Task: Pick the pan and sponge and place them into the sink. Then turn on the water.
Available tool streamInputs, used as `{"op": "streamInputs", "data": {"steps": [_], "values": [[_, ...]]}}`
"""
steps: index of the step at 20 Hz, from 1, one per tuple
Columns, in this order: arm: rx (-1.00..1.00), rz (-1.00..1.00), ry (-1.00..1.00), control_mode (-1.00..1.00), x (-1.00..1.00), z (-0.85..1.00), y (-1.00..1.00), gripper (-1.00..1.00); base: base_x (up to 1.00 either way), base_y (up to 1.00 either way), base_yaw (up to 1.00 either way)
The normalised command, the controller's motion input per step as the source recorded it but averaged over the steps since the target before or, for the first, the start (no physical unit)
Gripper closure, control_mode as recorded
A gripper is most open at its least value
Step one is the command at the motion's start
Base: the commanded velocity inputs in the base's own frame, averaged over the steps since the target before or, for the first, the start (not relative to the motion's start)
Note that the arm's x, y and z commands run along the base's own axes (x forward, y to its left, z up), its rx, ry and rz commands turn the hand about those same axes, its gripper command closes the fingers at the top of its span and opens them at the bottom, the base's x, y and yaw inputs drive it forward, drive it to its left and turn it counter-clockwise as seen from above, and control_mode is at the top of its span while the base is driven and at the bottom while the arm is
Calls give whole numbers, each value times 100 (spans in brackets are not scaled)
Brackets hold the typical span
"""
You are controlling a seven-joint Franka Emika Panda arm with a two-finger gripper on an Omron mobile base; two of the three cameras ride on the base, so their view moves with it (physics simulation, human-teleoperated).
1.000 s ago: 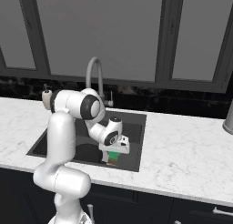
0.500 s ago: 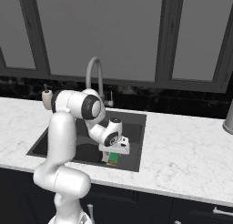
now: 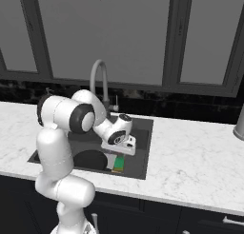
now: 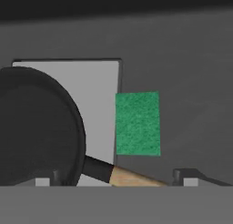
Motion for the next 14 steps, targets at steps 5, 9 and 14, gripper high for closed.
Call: {"op": "streamInputs", "data": {"steps": [5,9,14], "values": [[12,0,-8,-100,-41,100,0,-100,0,0,0],[11,0,-10,-100,-49,100,0,-100,0,0,0],[10,0,-10,-100,-49,100,0,-100,0,0,0]]}}
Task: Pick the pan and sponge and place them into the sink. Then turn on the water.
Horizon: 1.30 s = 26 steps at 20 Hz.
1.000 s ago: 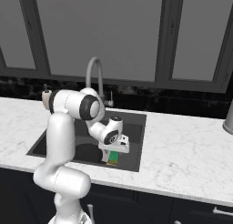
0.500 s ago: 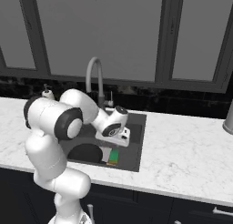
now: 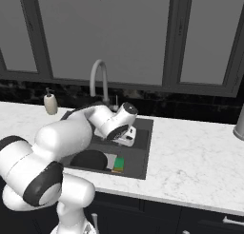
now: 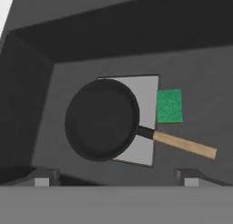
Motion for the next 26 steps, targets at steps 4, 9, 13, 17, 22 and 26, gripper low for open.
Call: {"op": "streamInputs", "data": {"steps": [4,9,13,17,22,26], "values": [[10,0,-1,-100,-7,25,-9,-100,0,0,0],[17,0,-4,-100,-1,10,-1,-100,0,0,0],[36,0,-15,-100,0,49,0,-100,0,0,0],[34,0,-19,-100,0,53,0,-100,0,0,0],[7,-1,-7,-100,4,10,11,-100,0,0,0],[0,-1,0,-100,0,0,8,-100,0,0,0]]}}
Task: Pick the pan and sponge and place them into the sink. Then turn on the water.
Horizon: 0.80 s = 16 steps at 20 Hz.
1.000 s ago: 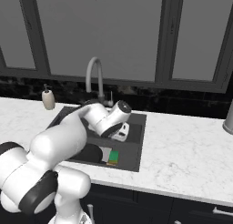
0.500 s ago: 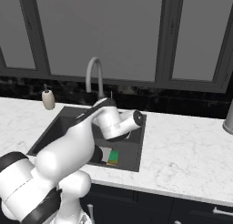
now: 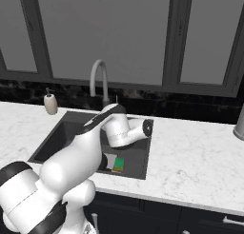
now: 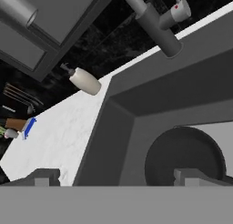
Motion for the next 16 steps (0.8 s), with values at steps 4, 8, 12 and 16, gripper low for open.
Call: {"op": "streamInputs", "data": {"steps": [4,8,12,16], "values": [[0,0,0,-100,0,0,0,-100,0,0,0],[3,0,0,-100,6,0,13,-100,0,0,0],[1,0,0,-100,17,8,27,-100,0,0,0],[6,0,0,-100,23,18,14,-100,0,0,0]]}}
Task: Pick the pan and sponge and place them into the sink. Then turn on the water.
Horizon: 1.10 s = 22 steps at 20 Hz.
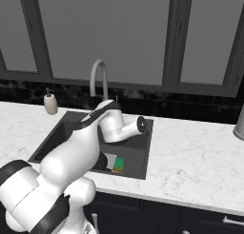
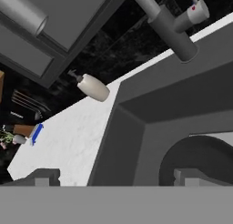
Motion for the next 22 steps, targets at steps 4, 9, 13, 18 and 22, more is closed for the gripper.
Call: {"op": "streamInputs", "data": {"steps": [4,9,13,18,22], "values": [[6,0,0,-100,31,17,1,-100,0,0,0],[6,-1,-1,-100,34,2,0,-100,0,0,0],[3,-2,-7,-100,34,0,1,-100,0,0,0],[0,-4,-7,-100,36,0,0,-100,0,0,0],[0,-6,-3,-100,40,0,0,-100,0,0,0]]}}
